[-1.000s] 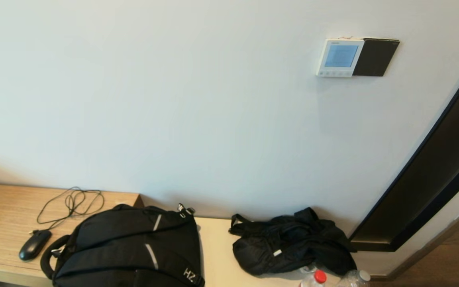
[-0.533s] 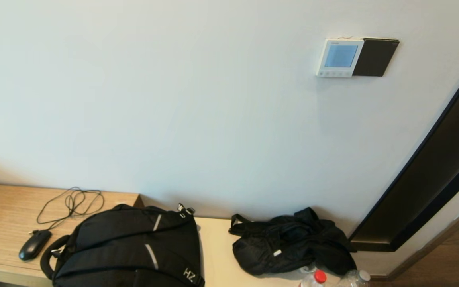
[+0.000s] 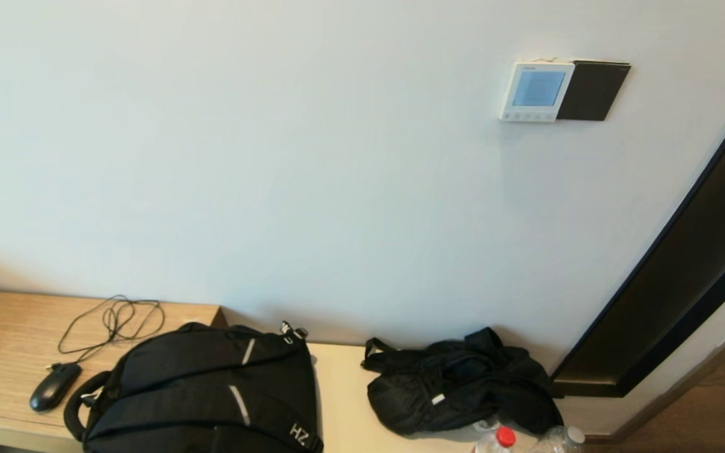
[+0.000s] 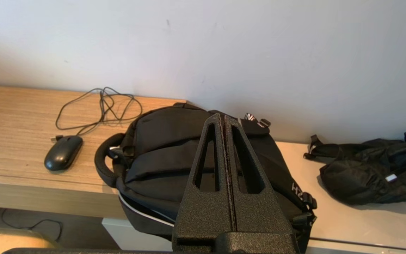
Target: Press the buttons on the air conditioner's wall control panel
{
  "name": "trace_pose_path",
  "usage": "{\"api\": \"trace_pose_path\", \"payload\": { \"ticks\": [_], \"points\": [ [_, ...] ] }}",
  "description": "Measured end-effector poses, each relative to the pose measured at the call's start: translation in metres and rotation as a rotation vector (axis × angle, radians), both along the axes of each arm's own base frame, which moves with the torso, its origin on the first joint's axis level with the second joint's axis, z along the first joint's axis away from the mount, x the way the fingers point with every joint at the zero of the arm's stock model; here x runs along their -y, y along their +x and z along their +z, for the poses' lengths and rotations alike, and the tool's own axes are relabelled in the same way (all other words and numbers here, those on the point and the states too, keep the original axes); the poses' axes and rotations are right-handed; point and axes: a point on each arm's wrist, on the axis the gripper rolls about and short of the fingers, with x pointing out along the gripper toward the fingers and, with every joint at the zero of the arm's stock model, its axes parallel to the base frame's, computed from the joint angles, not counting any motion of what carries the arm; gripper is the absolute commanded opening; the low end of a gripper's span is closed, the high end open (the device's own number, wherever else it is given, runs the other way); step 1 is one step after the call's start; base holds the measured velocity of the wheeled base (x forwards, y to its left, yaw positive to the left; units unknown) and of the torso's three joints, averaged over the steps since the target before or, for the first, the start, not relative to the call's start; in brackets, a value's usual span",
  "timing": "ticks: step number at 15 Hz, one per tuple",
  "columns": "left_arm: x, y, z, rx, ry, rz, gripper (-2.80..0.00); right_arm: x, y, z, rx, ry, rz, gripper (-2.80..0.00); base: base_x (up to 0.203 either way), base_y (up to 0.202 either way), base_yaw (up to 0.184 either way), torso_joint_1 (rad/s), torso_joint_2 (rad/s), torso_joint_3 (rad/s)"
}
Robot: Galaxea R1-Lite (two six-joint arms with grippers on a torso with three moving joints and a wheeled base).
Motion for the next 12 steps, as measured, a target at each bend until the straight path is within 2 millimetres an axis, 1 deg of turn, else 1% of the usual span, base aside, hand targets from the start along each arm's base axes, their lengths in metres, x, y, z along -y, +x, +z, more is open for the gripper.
{"api": "trace_pose_path", "payload": {
  "ticks": [4, 6, 12],
  "points": [
    [0.0000, 0.0000, 0.0000, 0.000, 0.000, 0.000, -2.80, 0.0000, -0.0032, -0.0014, 0.039, 0.012, 0.004, -2.80, 0.000, 0.000, 0.000, 0.000, 0.00, 0.000],
    [0.0000, 0.0000, 0.0000, 0.000, 0.000, 0.000, -2.80, 0.0001, -0.0036, -0.0015, 0.044, 0.040, -0.001, -2.80, 0.000, 0.000, 0.000, 0.000, 0.00, 0.000],
    [0.0000, 0.0000, 0.0000, 0.000, 0.000, 0.000, -2.80, 0.0001, -0.0039, -0.0015, 0.047, 0.043, -0.001, -2.80, 0.000, 0.000, 0.000, 0.000, 0.00, 0.000]
  ]
}}
